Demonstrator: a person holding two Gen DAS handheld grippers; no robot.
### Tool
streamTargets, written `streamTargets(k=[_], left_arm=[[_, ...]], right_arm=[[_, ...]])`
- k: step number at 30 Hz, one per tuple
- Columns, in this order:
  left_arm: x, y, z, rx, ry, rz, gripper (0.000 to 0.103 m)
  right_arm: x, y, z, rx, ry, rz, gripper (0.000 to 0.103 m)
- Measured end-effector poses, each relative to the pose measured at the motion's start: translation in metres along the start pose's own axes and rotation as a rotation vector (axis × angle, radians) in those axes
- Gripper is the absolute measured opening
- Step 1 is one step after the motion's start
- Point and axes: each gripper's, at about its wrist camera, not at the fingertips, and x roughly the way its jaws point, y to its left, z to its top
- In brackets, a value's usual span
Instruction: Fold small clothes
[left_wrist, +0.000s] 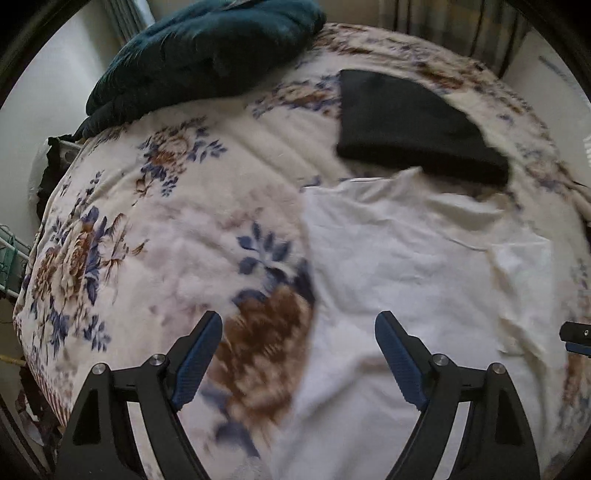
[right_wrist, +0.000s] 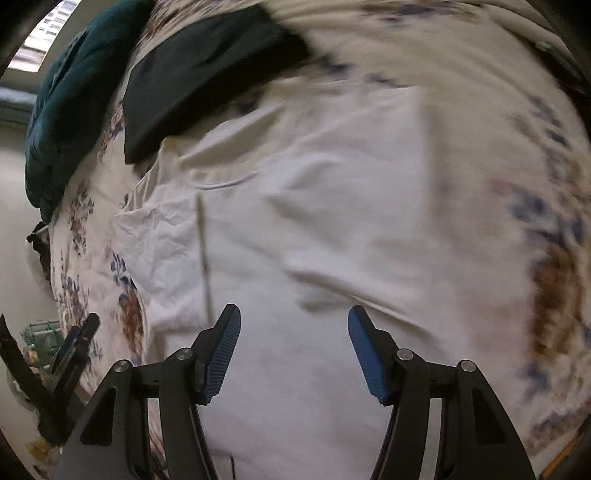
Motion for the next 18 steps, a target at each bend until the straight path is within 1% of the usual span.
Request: streamTargets(k=[1, 2, 3, 4, 6, 7, 8, 9, 10, 11, 13, 14, 15, 16, 17, 18], left_arm=[[-0.016, -0.014, -0.007, 0.011, -0.007, -0.015, 0.084], [-0.025, -0.024, -0.013, 0.023, -0.006, -0.025, 0.084], [-0.033, -0.035, -0.022, 0.035, 0.001, -0.036, 0.084], [-0.046, -0.056, -0.036, 0.053, 0.018, -0.056, 0.084], [-0.058, -0.085, -0.058, 0.078, 0.057, -0.085, 0.084], [-0.064, -0.111, -0.08, 0.096, 0.104, -0.111, 0.084], [-0.067, -0.128, -0.094, 0.102, 0.131, -0.129, 0.084], [-0.068, -0.153, -0.118, 0.109, 0.177, -0.156, 0.084], [-0.067, -0.172, -0.137, 0.115, 0.226, -0.176, 0.084], [-0.068, -0.19, -0.151, 0.117, 0.269, -0.199, 0.084], [-0.062, -0.23, -0.192, 0.11, 0.374, -0.272, 0.083], [-0.057, -0.251, -0.213, 0.1, 0.438, -0.333, 0.083], [-0.052, -0.266, -0.23, 0.08, 0.504, -0.392, 0.082], [-0.046, -0.282, -0.248, 0.054, 0.571, -0.457, 0.081], [-0.043, -0.3, -0.266, 0.039, 0.606, -0.509, 0.074], [-0.039, -0.317, -0.284, 0.045, 0.613, -0.525, 0.068]], right_arm=[[-0.012, 0.0, 0.01, 0.005, 0.003, -0.009, 0.063], [-0.03, -0.023, 0.005, 0.007, 0.01, -0.017, 0.063], [-0.041, -0.038, 0.004, 0.009, 0.021, -0.028, 0.063], [-0.052, -0.057, -0.001, 0.011, 0.031, -0.038, 0.063], [-0.071, -0.098, -0.014, 0.024, 0.056, -0.043, 0.063], [-0.079, -0.121, -0.02, 0.031, 0.076, -0.052, 0.063], [-0.088, -0.145, -0.025, 0.038, 0.094, -0.061, 0.061], [-0.097, -0.168, -0.03, 0.042, 0.092, -0.056, 0.053], [-0.096, -0.175, -0.031, 0.038, 0.094, -0.062, 0.048], [-0.099, -0.19, -0.032, 0.018, 0.109, -0.083, 0.042], [-0.1, -0.211, -0.031, -0.012, 0.119, -0.109, 0.043], [-0.103, -0.227, -0.029, -0.021, 0.129, -0.123, 0.043], [-0.099, -0.228, -0.027, -0.022, 0.135, -0.125, 0.043], [-0.1, -0.24, -0.023, -0.027, 0.145, -0.12, 0.043], [-0.096, -0.241, -0.019, -0.033, 0.15, -0.119, 0.044], [-0.094, -0.247, -0.014, -0.041, 0.156, -0.111, 0.049]])
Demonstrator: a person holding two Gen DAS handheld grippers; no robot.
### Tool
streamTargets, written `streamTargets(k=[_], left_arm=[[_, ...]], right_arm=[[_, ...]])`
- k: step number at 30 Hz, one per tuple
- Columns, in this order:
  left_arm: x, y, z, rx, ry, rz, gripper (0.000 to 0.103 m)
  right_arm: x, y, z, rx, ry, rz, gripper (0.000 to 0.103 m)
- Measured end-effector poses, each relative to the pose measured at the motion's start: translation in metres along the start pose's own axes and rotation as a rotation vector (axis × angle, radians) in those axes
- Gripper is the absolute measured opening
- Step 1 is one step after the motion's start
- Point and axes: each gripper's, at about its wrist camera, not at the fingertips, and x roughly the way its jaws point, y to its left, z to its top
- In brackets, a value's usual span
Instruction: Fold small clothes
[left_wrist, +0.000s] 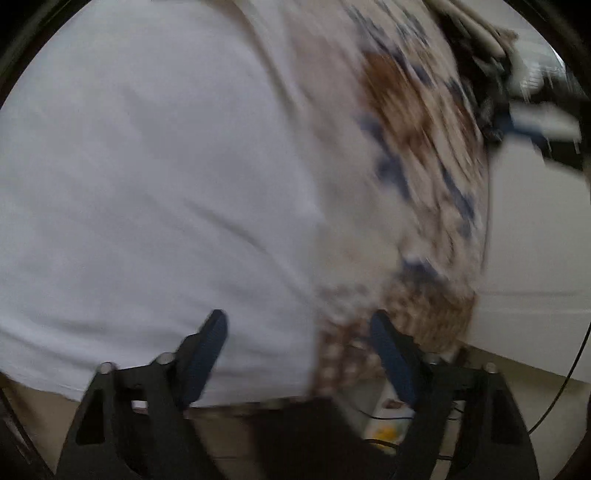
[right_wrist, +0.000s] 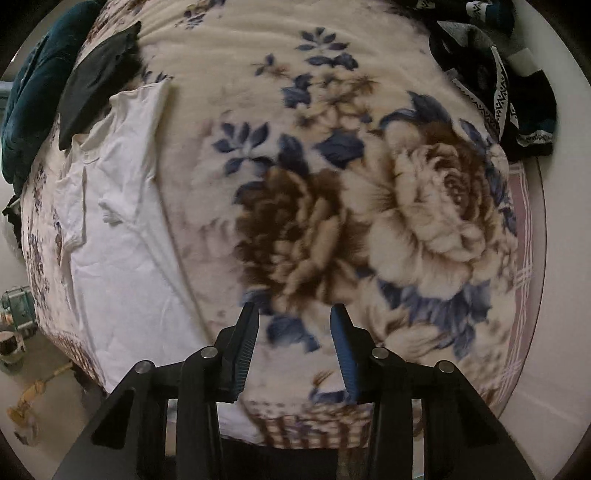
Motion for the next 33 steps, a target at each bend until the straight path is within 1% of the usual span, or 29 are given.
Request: streamTargets(k=[1, 2, 3, 4, 6, 8, 9, 10, 11, 12, 14, 15, 16, 18, 19, 20, 21, 23, 24, 27, 28, 29, 30, 31, 32, 33], left_arm=[[0.016, -0.009, -0.005, 0.012, 0.011, 0.012, 0.063], [0.032, -0.013, -0.009, 0.018, 0.024, 0.028, 0.039], [0.046, -0.015, -0.011, 0.017, 0.039, 0.044, 0.005], [0.06, -0.014, -0.013, 0.001, 0.049, 0.07, 0.0], [0.058, -0.011, -0.014, -0.021, -0.005, 0.063, 0.0], [0.039, -0.01, -0.013, -0.026, -0.084, 0.075, 0.0], [0.032, -0.01, -0.013, -0.024, -0.112, 0.086, 0.0], [0.017, -0.009, -0.011, -0.027, -0.157, 0.097, 0.0], [0.009, -0.006, -0.011, -0.037, -0.182, 0.099, 0.0], [-0.001, -0.003, -0.009, -0.049, -0.204, 0.1, 0.0], [-0.024, 0.008, -0.007, -0.077, -0.252, 0.106, 0.0], [-0.036, 0.016, -0.007, -0.096, -0.276, 0.105, 0.0], [-0.042, 0.02, -0.008, -0.105, -0.288, 0.109, 0.0], [-0.058, 0.03, -0.016, -0.126, -0.32, 0.117, 0.0], [-0.066, 0.04, -0.018, -0.153, -0.333, 0.108, 0.0], [-0.071, 0.044, -0.021, -0.17, -0.335, 0.097, 0.0], [-0.074, 0.049, -0.022, -0.184, -0.334, 0.092, 0.0], [-0.074, 0.06, -0.026, -0.202, -0.324, 0.073, 0.0], [-0.073, 0.061, -0.026, -0.216, -0.334, 0.046, 0.0], [-0.07, 0.068, -0.031, -0.234, -0.33, 0.016, 0.0], [-0.072, 0.072, -0.032, -0.257, -0.344, -0.005, 0.0], [-0.076, 0.076, -0.033, -0.265, -0.356, -0.034, 0.0], [-0.077, 0.077, -0.031, -0.259, -0.359, -0.05, 0.001], [-0.075, 0.076, -0.027, -0.246, -0.348, -0.045, 0.003], [-0.072, 0.076, -0.023, -0.238, -0.335, -0.038, 0.009], [-0.067, 0.076, -0.018, -0.228, -0.319, -0.052, 0.018]], right_arm=[[0.004, 0.004, 0.005, -0.006, 0.0, 0.008, 0.052], [0.007, 0.003, 0.013, -0.017, -0.008, 0.023, 0.056], [0.012, 0.004, 0.023, -0.03, -0.013, 0.052, 0.056], [0.018, 0.009, 0.031, -0.038, -0.013, 0.073, 0.056], [0.03, 0.018, 0.055, -0.056, -0.029, 0.13, 0.056], [0.044, 0.036, 0.09, -0.068, -0.054, 0.207, 0.056], [0.049, 0.043, 0.102, -0.071, -0.059, 0.235, 0.056], [0.057, 0.053, 0.118, -0.069, -0.06, 0.275, 0.056], [0.067, 0.067, 0.141, -0.051, -0.06, 0.32, 0.056], [0.073, 0.074, 0.153, -0.037, -0.055, 0.346, 0.056], [0.093, 0.097, 0.188, 0.023, -0.028, 0.414, 0.056], [0.097, 0.105, 0.197, 0.034, -0.026, 0.422, 0.056], [0.106, 0.119, 0.212, 0.04, -0.006, 0.43, 0.056], [0.117, 0.136, 0.226, 0.056, 0.02, 0.42, 0.056], [0.12, 0.145, 0.231, 0.062, 0.026, 0.409, 0.053], [0.121, 0.155, 0.235, 0.054, 0.02, 0.405, 0.037], [0.121, 0.164, 0.237, 0.037, 0.021, 0.385, 0.025], [0.118, 0.187, 0.236, -0.026, 0.032, 0.323, 0.025], [0.117, 0.195, 0.235, -0.047, 0.042, 0.305, 0.025], [0.113, 0.209, 0.23, -0.081, 0.064, 0.249, 0.025], [0.113, 0.211, 0.228, -0.097, 0.095, 0.222, 0.026], [0.111, 0.213, 0.224, -0.123, 0.136, 0.212, 0.032], [0.107, 0.212, 0.218, -0.147, 0.157, 0.209, 0.042], [0.1, 0.211, 0.212, -0.169, 0.173, 0.198, 0.048], [0.091, 0.205, 0.203, -0.186, 0.185, 0.179, 0.06], [0.083, 0.199, 0.195, -0.198, 0.191, 0.169, 0.064]])
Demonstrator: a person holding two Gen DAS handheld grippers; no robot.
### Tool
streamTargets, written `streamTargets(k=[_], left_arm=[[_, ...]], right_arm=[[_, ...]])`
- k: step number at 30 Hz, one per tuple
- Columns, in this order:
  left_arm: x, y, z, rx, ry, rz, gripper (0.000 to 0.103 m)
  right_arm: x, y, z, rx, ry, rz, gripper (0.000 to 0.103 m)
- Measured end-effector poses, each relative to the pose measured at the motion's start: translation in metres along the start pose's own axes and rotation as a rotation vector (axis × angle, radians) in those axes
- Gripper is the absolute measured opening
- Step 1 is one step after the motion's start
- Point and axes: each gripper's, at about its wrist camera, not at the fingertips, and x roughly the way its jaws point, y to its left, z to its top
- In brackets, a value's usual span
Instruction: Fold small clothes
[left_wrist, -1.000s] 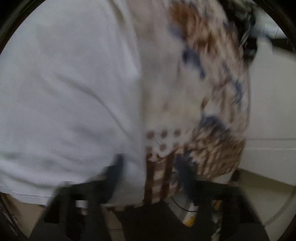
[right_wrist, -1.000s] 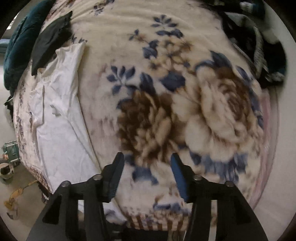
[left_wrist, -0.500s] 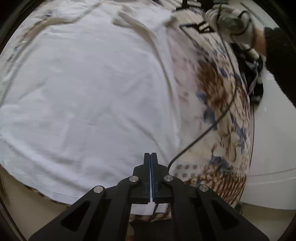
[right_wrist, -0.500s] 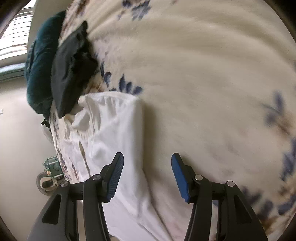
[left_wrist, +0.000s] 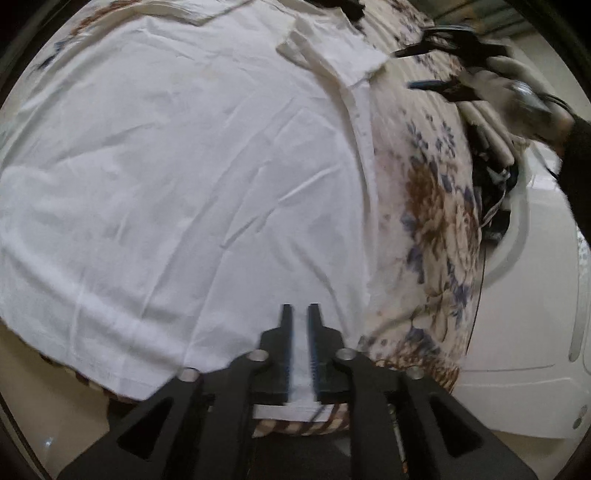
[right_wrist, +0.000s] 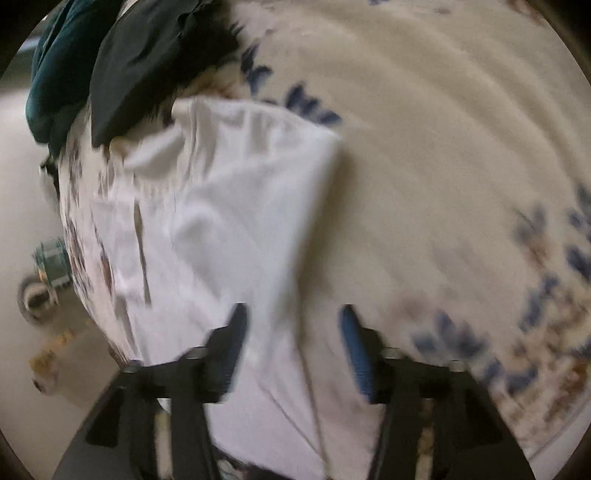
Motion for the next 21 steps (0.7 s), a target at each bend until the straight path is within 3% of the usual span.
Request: streamTargets(k=[1, 2, 3, 7, 10, 12, 13, 14, 21], left_arm=[[0.006, -0.001, 0.002, -0.003, 0.015, -0.013, 0.026], [0.012, -0.001, 0.003, -0.011, 0.033, -0.025, 0.044], [0.022, -0.003, 0.003, -0.026, 0.057, -0.057, 0.049], [0.056, -0.027, -0.009, -0.019, 0.166, -0.144, 0.05], [0.096, -0.05, -0.027, 0.067, 0.272, -0.067, 0.056], [0.111, -0.056, -0.033, 0.108, 0.285, 0.002, 0.05], [0.111, -0.057, -0.035, 0.128, 0.255, 0.018, 0.039], [0.109, -0.059, -0.035, 0.141, 0.228, 0.04, 0.0], [0.073, -0.049, -0.022, 0.117, 0.104, 0.064, 0.0]], right_arm=[[-0.009, -0.007, -0.015, -0.003, 0.013, -0.015, 0.064], [-0.014, -0.014, -0.026, 0.003, 0.024, -0.028, 0.064], [-0.019, -0.025, -0.041, 0.01, 0.032, -0.049, 0.065], [-0.04, -0.07, -0.077, 0.028, 0.042, -0.157, 0.066], [-0.045, -0.098, -0.085, 0.063, 0.03, -0.168, 0.066], [-0.044, -0.106, -0.081, 0.076, 0.013, -0.14, 0.066], [-0.042, -0.109, -0.078, 0.078, 0.003, -0.122, 0.066], [-0.04, -0.111, -0.07, 0.077, -0.007, -0.09, 0.066], [-0.006, -0.074, 0.013, 0.087, -0.119, 0.174, 0.066]])
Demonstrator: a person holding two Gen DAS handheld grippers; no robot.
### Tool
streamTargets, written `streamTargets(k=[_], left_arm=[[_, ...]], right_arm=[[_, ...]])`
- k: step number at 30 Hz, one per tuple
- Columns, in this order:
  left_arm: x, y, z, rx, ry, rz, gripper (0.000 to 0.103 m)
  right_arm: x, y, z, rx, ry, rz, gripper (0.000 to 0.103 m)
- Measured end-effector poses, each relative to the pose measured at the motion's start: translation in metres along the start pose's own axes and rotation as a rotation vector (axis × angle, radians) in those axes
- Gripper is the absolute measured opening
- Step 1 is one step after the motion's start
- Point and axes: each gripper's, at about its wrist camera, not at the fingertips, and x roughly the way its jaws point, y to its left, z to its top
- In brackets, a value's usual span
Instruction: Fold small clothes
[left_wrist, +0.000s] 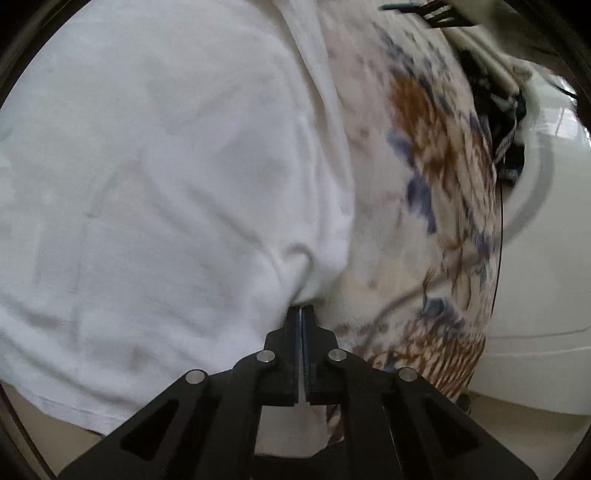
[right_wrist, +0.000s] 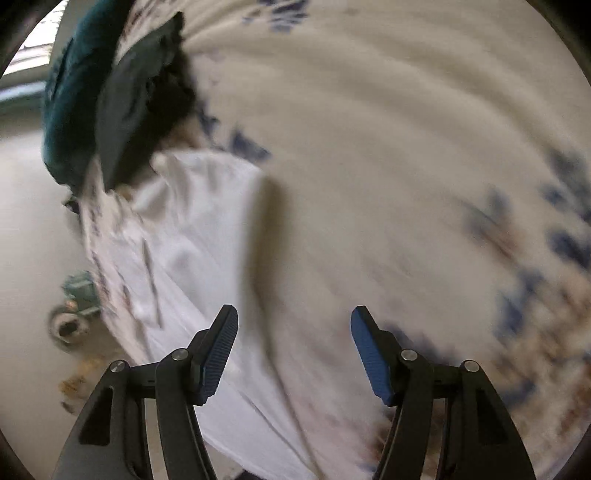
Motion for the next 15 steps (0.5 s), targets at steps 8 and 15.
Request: streamTargets(k=[8, 15], left_arm=[[-0.07, 0.032, 0.013, -0.106, -0.124, -0.006, 0.0], [-0.124, 0.076, 0.016, -0.223, -0.199, -0.001, 0.0]], right_arm=[[0.048, 0.038, 0.026, 0.029, -0.022, 0.002, 0.009], [0.014, 0.109, 0.007, -0.087, -0.068, -0.015, 0.005]])
